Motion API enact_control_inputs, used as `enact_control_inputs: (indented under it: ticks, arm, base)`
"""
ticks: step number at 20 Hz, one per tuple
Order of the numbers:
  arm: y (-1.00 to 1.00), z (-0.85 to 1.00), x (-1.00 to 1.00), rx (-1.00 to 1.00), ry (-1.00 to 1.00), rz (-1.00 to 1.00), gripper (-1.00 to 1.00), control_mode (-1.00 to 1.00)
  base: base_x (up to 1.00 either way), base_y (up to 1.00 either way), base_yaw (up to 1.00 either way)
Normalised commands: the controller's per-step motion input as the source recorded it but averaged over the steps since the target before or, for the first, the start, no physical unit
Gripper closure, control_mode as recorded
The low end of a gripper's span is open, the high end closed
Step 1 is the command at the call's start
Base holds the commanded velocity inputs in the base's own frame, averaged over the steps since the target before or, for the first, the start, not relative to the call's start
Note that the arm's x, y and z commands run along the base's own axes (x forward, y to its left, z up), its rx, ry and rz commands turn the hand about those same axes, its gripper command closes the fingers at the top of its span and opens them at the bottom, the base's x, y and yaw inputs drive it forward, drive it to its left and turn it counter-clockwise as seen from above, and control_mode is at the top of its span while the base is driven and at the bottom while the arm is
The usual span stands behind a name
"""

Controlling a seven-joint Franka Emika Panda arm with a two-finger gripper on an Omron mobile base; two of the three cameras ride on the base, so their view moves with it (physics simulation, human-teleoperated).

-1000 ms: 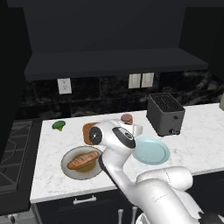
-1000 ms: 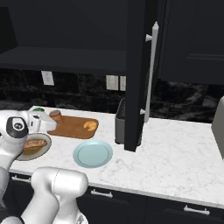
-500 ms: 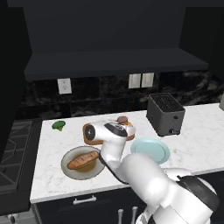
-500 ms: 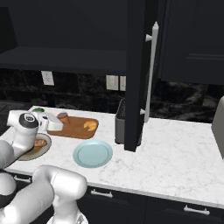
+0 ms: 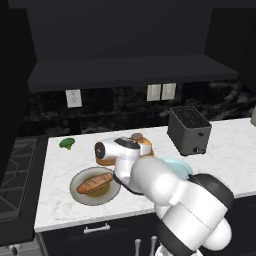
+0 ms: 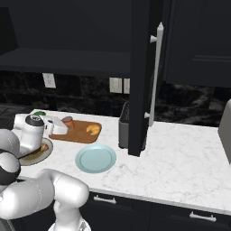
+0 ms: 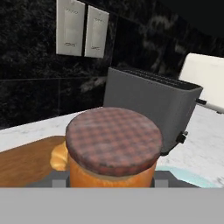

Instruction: From the different types of pastries on the counter, select a croissant and place it on the cutting board. Then retrieve a jar of jam from the cabinet and place it alongside the croissant on the cutting board.

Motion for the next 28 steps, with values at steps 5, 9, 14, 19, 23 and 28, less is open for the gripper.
enact_control_inputs:
  ticks: [5,9,14,19,23,28]
  arm:
    - [-0.01,-0.35,0.13,0.00,0.00,0.00,1.00,-1.00]
    - [-0.10,-0.17,0.07,0.00,0.00,0.00,1.00,-1.00]
    - [-0.08,-0.15,0.03,0.00,0.00,0.00,1.00,-1.00]
    - [-0.01,-0.18,0.15,0.00,0.00,0.00,1.00,-1.00]
    - [0.00,-0.14,0.28,0.00,0.00,0.00,1.00,-1.00]
    - [0.00,-0.20,0.23,0.00,0.00,0.00,1.00,-1.00]
  base:
    - [0.00,0.00,0.00]
    - [0.00,0.00,0.00]
    - [0.00,0.00,0.00]
    - [0.00,0.00,0.00]
    - [0.00,0.00,0.00]
    - [0.00,0.00,0.00]
